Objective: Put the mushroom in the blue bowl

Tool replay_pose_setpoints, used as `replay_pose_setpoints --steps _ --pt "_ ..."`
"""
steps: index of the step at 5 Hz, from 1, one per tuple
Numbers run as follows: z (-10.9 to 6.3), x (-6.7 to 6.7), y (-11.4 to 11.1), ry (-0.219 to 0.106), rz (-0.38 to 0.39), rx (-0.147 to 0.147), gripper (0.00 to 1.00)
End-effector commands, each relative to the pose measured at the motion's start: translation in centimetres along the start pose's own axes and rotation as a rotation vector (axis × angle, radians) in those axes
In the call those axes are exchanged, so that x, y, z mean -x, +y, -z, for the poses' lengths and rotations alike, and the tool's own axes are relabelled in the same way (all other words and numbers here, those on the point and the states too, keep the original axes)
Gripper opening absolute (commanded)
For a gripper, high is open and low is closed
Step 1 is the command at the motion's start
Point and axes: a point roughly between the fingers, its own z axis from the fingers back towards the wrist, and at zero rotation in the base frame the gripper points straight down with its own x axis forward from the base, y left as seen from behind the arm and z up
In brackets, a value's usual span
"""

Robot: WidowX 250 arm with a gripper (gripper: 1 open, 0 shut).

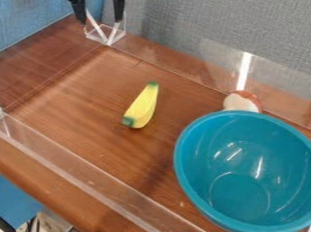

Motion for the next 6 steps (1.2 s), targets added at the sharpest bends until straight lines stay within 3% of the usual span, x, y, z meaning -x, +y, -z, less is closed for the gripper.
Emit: replay_pose_setpoints --steps 1,3,5,6 --pt "-2.2 -0.7 -1.5 -0.075 -0.026 0.02 1.0" --pt "-2.4 -0.8 -2.1 -0.084 0.039 0.016 1.0" --pt "-2.0 -0.2 -1.6 -0.116 -0.043 0.02 1.0" --pt "-3.7 0.4 -2.2 -0.133 -0.067 0.035 1.0"
